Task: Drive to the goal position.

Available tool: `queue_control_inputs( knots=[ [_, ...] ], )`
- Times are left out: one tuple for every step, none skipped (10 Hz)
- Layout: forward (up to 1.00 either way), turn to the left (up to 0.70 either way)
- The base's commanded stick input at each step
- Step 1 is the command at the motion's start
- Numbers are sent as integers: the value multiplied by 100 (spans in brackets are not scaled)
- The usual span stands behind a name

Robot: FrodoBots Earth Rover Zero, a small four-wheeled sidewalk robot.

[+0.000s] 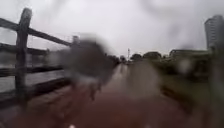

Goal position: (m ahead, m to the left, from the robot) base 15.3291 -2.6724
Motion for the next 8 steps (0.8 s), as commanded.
queue_control_inputs(
  knots=[
    [100,0],
    [100,0],
    [100,0],
    [100,0],
    [30,0],
    [0,0],
    [0,0],
    [0,0]
  ],
)
